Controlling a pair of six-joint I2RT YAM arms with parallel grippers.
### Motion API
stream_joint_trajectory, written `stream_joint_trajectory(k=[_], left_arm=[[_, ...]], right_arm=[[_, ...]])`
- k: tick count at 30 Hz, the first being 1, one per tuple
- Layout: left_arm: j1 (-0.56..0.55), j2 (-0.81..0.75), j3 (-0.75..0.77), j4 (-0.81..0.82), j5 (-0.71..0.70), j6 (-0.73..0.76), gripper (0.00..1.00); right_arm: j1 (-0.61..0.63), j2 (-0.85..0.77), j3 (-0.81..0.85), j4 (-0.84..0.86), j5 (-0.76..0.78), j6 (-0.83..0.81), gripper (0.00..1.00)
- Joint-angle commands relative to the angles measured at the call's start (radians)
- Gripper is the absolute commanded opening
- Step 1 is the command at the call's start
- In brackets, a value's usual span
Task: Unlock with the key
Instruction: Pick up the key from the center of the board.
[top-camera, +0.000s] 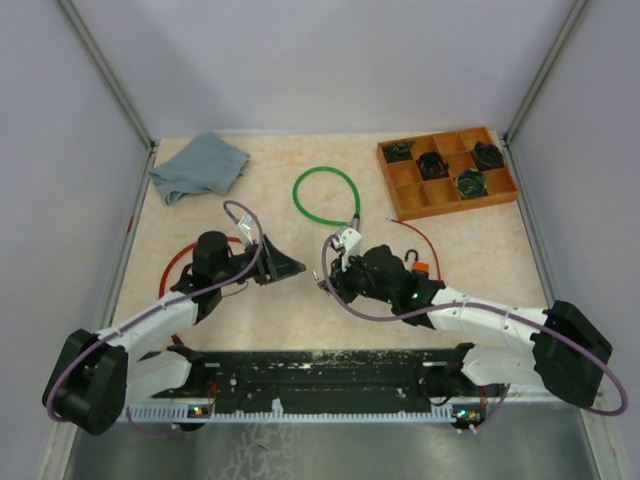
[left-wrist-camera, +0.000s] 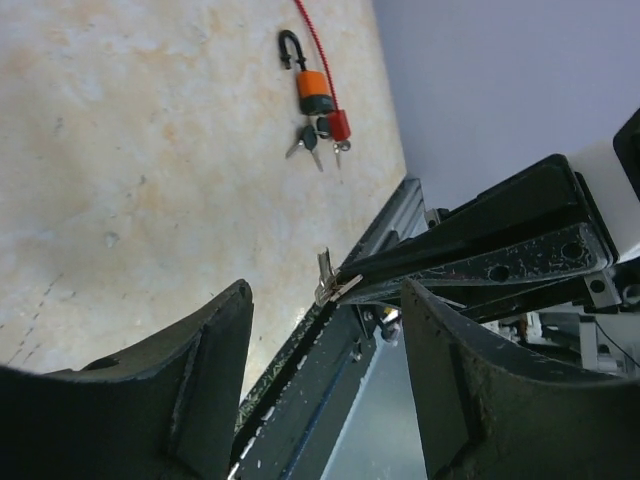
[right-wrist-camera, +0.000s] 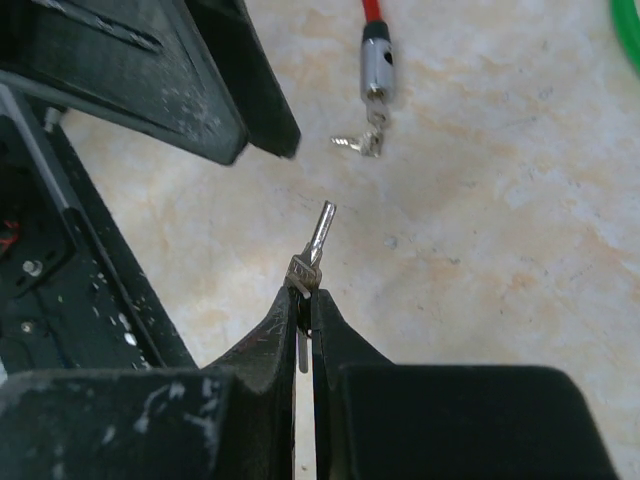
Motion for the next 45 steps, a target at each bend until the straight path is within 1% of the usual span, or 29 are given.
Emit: stream_joint_trajectory(k=[1,9,12,15,17,21,23,24,27,29,31,33,35,37,40,45], left_arm=[[-0.003,0.024,-0.021,0.208,0.120,-0.071,0.66],[-0.026,0.081,-0.040,0.322,0.149,-0.110,0.60],[-0.034,0.098,-0.036,0.338,0.147,-0.113,0.58],[-0.038,0.106,-0.038,0.357,0.148,-0.121,0.52],[-0.040,0.103,-0.038,0.360,0.139,-0.121,0.46],[-0.046,0.083,-0.036,0.338,0.101,-0.117,0.27],[-0.055,0.068,-0.020,0.286,0.076,-0.104,0.16],[-0.062,0.058,-0.005,0.241,0.053,-0.091,0.10],[-0.083,0.021,0.050,0.069,-0.040,-0.038,0.00],[-0.105,-0.015,0.080,-0.028,-0.127,-0.008,0.00],[-0.134,-0.049,0.111,-0.129,-0.230,0.007,0.00],[-0.161,-0.076,0.148,-0.223,-0.356,0.018,0.00],[-0.188,-0.093,0.186,-0.308,-0.456,0.019,0.00],[-0.217,-0.098,0.224,-0.386,-0.541,0.014,0.00],[-0.256,-0.084,0.287,-0.488,-0.641,-0.010,0.00],[-0.309,-0.050,0.383,-0.643,-0.780,-0.092,0.00]], right_arm=[[-0.010,-0.054,-0.022,0.205,-0.087,0.027,0.00],[-0.011,-0.063,-0.035,0.264,-0.126,0.037,0.00],[-0.011,-0.063,-0.038,0.279,-0.130,0.041,0.00],[-0.011,-0.063,-0.040,0.282,-0.131,0.042,0.00],[-0.011,-0.060,-0.041,0.283,-0.133,0.042,0.00],[-0.012,-0.051,-0.042,0.279,-0.134,0.033,0.00],[-0.011,-0.051,-0.042,0.271,-0.127,0.022,0.01],[-0.012,-0.054,-0.042,0.266,-0.120,0.012,0.05],[-0.012,-0.078,-0.058,0.257,-0.097,-0.038,0.21],[-0.011,-0.099,-0.066,0.248,-0.076,-0.070,0.30],[-0.009,-0.119,-0.073,0.237,-0.054,-0.105,0.35],[-0.009,-0.135,-0.086,0.242,-0.031,-0.137,0.38],[0.003,-0.152,-0.105,0.281,-0.018,-0.178,0.41],[0.040,-0.171,-0.134,0.337,0.004,-0.276,0.43],[0.119,-0.187,-0.184,0.433,0.059,-0.507,0.44],[0.129,-0.159,-0.234,0.623,0.056,-0.648,0.44]])
